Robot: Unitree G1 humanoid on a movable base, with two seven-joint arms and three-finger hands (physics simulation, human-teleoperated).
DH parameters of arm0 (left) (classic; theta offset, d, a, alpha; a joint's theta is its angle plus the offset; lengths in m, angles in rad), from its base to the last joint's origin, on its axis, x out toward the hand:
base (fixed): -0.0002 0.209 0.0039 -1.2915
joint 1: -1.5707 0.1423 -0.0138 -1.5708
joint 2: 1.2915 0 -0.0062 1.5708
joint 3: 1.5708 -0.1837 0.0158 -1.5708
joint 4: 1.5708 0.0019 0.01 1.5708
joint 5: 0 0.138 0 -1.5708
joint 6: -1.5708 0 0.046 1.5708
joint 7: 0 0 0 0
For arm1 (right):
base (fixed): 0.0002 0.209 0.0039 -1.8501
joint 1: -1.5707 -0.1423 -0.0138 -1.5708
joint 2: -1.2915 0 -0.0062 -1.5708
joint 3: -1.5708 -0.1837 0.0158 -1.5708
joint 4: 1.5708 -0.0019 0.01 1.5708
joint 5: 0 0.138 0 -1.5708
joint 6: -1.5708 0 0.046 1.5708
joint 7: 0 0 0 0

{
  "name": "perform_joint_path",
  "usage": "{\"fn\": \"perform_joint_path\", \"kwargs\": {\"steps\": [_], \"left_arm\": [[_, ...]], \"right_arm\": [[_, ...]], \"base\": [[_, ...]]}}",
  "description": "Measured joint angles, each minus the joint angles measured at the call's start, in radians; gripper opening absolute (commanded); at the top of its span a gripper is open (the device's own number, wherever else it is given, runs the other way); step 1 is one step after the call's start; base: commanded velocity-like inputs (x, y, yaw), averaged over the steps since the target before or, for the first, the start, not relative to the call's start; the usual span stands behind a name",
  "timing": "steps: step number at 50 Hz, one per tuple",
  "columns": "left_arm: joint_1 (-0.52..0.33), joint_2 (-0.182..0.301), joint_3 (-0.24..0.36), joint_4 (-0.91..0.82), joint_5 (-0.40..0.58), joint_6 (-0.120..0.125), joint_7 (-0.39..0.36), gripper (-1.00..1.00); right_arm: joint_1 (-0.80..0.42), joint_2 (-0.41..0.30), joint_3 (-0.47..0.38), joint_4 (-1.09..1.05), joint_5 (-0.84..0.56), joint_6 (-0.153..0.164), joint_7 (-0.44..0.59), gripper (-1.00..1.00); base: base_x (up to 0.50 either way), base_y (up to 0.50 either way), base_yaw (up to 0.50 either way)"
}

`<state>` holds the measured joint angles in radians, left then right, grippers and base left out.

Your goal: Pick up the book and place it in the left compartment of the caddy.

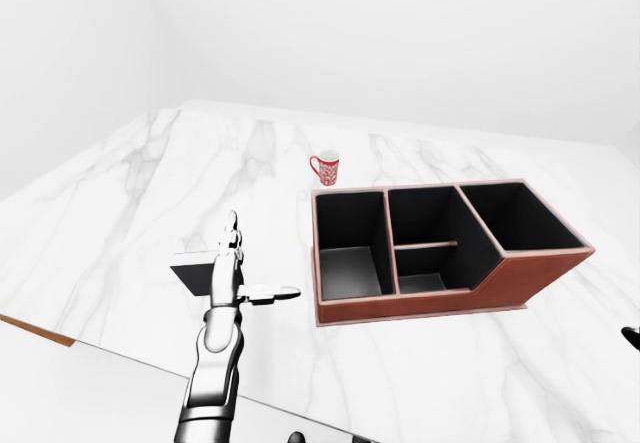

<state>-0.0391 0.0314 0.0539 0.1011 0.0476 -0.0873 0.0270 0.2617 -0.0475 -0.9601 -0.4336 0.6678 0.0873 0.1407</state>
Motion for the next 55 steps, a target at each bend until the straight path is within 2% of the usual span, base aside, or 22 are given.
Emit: {"fn": "perform_joint_path", "kwargs": {"steps": [23,34,41,46,55], "left_arm": [[0.002,0.025,0.024,-0.034,0.369,0.000,0.331,1.00],[0.000,0.053,0.044,-0.092,0.554,0.000,0.452,1.00],[0.008,0.063,0.033,-0.137,0.704,0.000,0.494,1.00],[0.018,0.066,0.022,-0.165,0.805,0.001,0.497,1.00],[0.037,0.067,0.000,-0.227,0.974,0.026,0.497,1.00]], "right_arm": [[-0.001,0.003,0.014,0.007,-0.018,0.000,0.002,1.00],[-0.002,0.004,0.016,0.005,-0.026,0.000,0.000,1.00],[-0.003,0.003,0.018,0.010,-0.029,0.000,-0.001,1.00],[-0.003,0.002,0.018,0.013,-0.031,0.000,-0.002,1.00],[-0.004,0.000,0.019,0.018,-0.033,0.000,-0.005,1.00]], "base": [[0.00,0.00,0.00],[0.00,0.00,0.00],[0.00,0.00,0.00],[0.00,0.00,0.00],[0.00,0.00,0.00]]}}
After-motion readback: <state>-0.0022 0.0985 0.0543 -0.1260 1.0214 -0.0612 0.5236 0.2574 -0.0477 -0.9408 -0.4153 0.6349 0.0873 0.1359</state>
